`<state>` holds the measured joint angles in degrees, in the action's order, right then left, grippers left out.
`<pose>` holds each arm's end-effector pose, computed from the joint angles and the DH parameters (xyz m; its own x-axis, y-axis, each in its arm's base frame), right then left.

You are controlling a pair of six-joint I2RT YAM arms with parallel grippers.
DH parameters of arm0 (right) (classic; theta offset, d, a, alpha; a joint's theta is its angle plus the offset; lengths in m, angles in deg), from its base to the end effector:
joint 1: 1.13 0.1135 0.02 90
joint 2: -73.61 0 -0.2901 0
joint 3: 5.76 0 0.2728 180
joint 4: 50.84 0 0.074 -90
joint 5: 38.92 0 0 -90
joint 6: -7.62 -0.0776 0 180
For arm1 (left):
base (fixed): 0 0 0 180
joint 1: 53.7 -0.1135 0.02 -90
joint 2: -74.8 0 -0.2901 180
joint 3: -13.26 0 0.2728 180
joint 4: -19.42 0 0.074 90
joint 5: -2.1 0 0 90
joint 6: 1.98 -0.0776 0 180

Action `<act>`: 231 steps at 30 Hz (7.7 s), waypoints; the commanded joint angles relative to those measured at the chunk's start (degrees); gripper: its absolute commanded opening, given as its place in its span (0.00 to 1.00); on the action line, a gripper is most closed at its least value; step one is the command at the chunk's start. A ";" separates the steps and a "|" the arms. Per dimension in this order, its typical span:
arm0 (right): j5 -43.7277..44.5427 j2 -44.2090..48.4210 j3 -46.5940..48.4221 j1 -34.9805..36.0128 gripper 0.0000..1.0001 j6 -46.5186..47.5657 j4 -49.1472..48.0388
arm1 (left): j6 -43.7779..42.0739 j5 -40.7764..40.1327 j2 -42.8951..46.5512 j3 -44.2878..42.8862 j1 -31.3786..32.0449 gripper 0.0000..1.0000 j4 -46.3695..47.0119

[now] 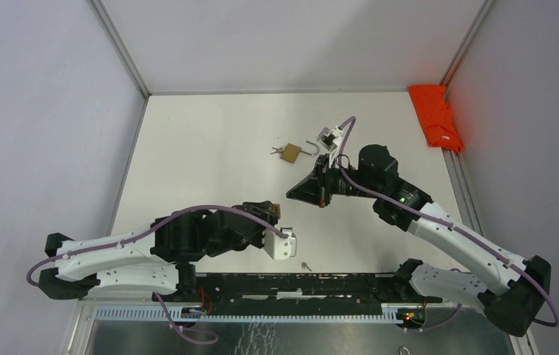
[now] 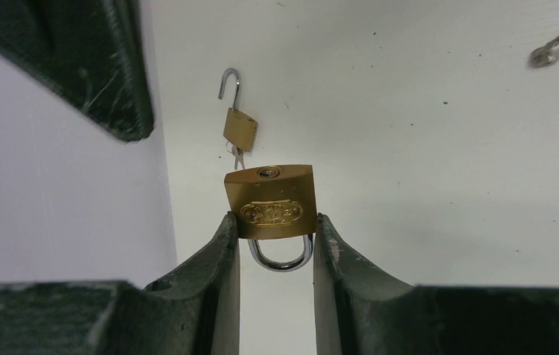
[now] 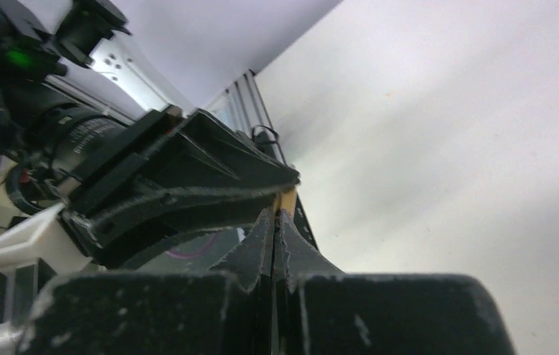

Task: Unlock with the key

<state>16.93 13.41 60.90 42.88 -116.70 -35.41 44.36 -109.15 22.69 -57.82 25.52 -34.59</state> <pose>0.1736 0.2282 0.3744 -0.6417 0.0289 -0.7665 -0.7410 0.2345 0.6292 0.0687 -0.2105 0.3471 0.5161 0.7296 -0.4487 0.6963 -0.0524 0.7158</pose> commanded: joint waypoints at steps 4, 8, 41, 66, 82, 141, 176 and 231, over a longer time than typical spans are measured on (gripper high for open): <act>11.43 1.82 -4.72 -1.93 0.00 7.60 6.43 | 12.70 -3.98 1.25 5.44 0.20 0.02 11.27; 16.54 1.27 -5.76 -2.79 0.06 12.09 11.18 | 21.11 -3.60 1.81 9.58 -0.01 0.02 14.87; 22.79 -17.18 -10.95 21.11 0.36 19.84 21.75 | 49.34 0.72 14.08 15.62 -19.81 0.02 19.40; 26.22 -26.66 -6.69 24.25 0.38 16.63 24.21 | 49.97 -1.42 22.76 16.18 -19.87 0.02 16.88; 31.17 -29.55 -6.36 25.91 0.28 15.74 25.01 | 50.05 -0.98 23.81 16.59 -19.82 0.02 17.41; -9.87 0.15 -33.87 -5.01 0.00 -33.69 -70.70 | 52.48 22.01 15.35 21.31 -19.83 0.02 40.79; -1.72 -48.03 -8.02 -5.04 0.00 -2.56 -21.45 | 53.80 -8.90 11.77 23.26 -19.83 0.02 40.61; 16.31 -40.56 1.00 -1.79 0.32 20.82 11.77 | 53.43 -7.64 10.70 22.92 -19.83 0.02 42.10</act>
<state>28.25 -25.04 59.41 40.12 -95.43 -25.16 99.88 -115.84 32.11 -33.75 5.82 4.71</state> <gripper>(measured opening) 0.343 0.375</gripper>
